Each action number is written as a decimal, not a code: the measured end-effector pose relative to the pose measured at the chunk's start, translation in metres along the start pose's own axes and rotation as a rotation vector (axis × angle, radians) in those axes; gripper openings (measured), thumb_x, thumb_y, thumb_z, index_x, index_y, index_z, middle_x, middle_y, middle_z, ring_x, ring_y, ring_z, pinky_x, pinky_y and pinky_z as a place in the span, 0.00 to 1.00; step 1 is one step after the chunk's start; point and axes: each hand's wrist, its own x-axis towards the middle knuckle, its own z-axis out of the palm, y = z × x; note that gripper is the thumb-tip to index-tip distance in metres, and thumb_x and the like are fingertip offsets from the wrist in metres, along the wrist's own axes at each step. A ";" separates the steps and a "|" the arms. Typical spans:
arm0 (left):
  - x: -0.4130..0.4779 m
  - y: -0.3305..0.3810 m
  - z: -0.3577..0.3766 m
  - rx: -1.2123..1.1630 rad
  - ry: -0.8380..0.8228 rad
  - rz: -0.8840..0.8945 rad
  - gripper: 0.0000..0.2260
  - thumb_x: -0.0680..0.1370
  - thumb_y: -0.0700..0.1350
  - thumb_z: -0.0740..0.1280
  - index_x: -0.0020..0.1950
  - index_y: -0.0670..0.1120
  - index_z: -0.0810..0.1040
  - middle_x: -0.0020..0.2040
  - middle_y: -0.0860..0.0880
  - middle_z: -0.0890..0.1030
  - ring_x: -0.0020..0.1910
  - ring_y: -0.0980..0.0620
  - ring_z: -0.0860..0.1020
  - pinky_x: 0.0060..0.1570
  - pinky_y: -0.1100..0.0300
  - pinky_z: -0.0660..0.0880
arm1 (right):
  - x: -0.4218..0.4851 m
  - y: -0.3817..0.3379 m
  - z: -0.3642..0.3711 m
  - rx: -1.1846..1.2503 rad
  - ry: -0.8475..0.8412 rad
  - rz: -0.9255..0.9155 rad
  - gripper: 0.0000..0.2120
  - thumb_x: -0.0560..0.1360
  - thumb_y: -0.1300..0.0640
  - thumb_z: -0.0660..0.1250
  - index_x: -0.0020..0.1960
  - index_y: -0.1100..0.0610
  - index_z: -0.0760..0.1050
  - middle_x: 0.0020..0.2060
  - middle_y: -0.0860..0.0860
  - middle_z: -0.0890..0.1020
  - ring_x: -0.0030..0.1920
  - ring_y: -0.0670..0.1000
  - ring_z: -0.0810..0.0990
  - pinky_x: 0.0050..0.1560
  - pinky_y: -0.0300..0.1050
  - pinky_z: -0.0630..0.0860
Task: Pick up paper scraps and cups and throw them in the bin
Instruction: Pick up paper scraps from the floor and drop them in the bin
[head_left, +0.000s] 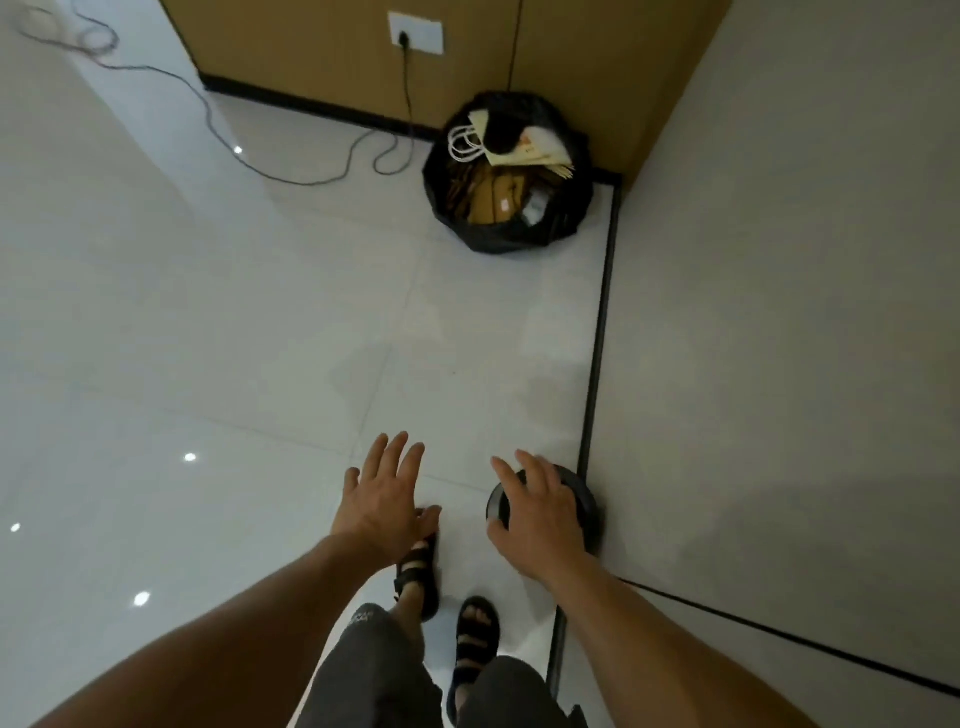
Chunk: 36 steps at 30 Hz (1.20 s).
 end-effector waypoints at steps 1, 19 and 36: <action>-0.021 -0.007 -0.004 -0.018 0.029 -0.046 0.37 0.77 0.64 0.58 0.78 0.51 0.43 0.79 0.49 0.42 0.77 0.47 0.39 0.75 0.44 0.51 | -0.007 -0.011 -0.004 -0.035 -0.021 -0.047 0.35 0.78 0.44 0.60 0.79 0.45 0.47 0.79 0.50 0.48 0.78 0.55 0.44 0.75 0.61 0.54; -0.441 -0.160 0.044 -0.370 0.460 -0.961 0.36 0.77 0.64 0.57 0.78 0.50 0.48 0.79 0.49 0.47 0.78 0.46 0.44 0.73 0.44 0.53 | -0.185 -0.334 0.052 -0.525 -0.156 -0.953 0.36 0.78 0.42 0.60 0.79 0.44 0.45 0.78 0.48 0.48 0.77 0.53 0.44 0.72 0.58 0.59; -0.841 -0.245 0.194 -0.607 0.647 -1.670 0.33 0.78 0.63 0.55 0.78 0.50 0.50 0.79 0.48 0.50 0.78 0.46 0.46 0.73 0.42 0.54 | -0.512 -0.622 0.270 -0.646 -0.233 -1.635 0.35 0.76 0.40 0.63 0.78 0.43 0.50 0.77 0.49 0.53 0.76 0.54 0.51 0.70 0.58 0.63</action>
